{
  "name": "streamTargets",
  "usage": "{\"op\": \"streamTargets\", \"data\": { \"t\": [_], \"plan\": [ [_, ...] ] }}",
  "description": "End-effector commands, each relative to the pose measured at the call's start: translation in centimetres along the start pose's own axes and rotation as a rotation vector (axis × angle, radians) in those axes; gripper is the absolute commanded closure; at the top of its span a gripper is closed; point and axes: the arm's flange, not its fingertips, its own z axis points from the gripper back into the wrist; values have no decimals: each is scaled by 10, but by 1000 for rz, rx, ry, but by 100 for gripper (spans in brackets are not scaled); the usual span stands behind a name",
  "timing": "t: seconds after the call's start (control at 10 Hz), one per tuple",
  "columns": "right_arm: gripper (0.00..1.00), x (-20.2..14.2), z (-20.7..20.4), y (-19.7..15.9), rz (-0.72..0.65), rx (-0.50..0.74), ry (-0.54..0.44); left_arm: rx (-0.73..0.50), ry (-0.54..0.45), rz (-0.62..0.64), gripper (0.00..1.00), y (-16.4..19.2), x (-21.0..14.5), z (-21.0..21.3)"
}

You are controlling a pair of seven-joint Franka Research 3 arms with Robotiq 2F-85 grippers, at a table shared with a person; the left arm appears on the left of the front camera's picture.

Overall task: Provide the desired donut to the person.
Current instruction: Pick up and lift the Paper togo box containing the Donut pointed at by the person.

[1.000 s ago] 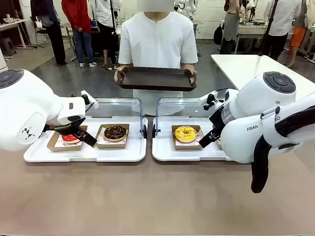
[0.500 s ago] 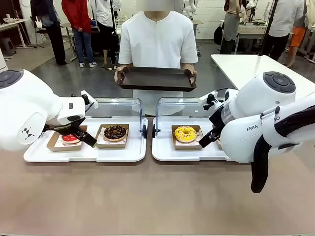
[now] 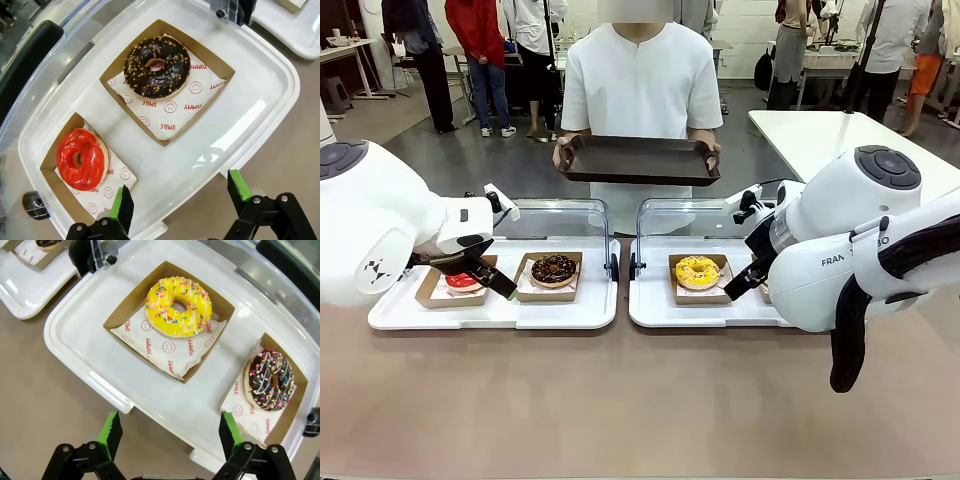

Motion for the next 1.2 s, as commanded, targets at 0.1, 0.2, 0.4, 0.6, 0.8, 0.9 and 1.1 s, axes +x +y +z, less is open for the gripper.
{"op": "streamTargets", "data": {
  "t": [0.1, 0.2, 0.4, 0.6, 0.8, 0.9, 1.1],
  "plan": [
    [0, 0, 0, 0, 0, 0, 0, 0, 0, 0, 0, 0, 0, 0],
    [0, 0, 0, 0, 0, 0, 0, 0, 0, 0, 0, 0, 0, 0],
    [0, 10, 31, -1, -2, -21, 23, 4, 67, 5, 0, 1, 4, 30],
    [0, 35, 101, -5, -35, 25, 106, -7, 174, 13, 0, 7, 30, 105],
    [0, 57, 155, -2, -37, -9, 217, 16, 211, 13, 0, 7, 54, 164],
    [0, 69, 178, 0, -54, -27, 262, 43, 222, 31, 0, 8, 67, 188],
    [0, 87, 200, -2, -113, -64, 314, 65, 248, 61, 0, 20, 90, 212]
  ]
}}
